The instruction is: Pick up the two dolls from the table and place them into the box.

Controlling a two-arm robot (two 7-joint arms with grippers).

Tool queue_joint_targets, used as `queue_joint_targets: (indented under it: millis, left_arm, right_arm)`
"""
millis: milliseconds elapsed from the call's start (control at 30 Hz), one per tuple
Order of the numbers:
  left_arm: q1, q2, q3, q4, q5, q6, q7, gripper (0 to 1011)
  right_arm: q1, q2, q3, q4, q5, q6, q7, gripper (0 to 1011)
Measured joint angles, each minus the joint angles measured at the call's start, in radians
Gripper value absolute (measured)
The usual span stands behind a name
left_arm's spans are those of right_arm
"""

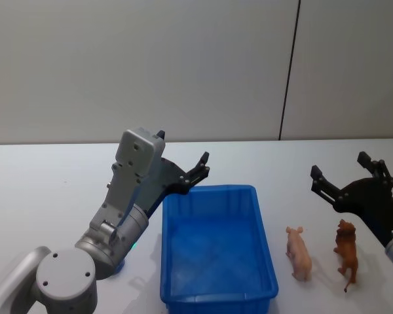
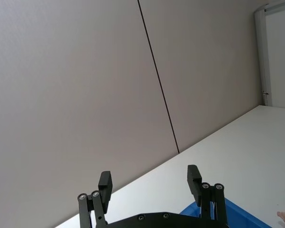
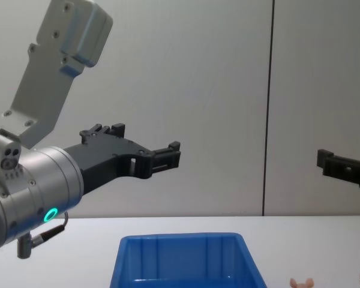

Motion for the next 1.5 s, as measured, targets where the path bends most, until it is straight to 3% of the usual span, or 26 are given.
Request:
queue_joint_targets:
  millis: [1067,1500]
  left_arm:
    - [0.000,0.000,0.000,0.000,0.000,0.000,0.000,1001]
    - [0.000,0.000,0.000,0.000,0.000,0.000,0.000,1001]
  right_arm:
    - [0.000,-0.004,-0.001,0.000,-0.003,0.003,-0.003,1001]
    - [-0.005,-0.032,-0.011,-0.008,-0.025,0.091,-0.092,1001]
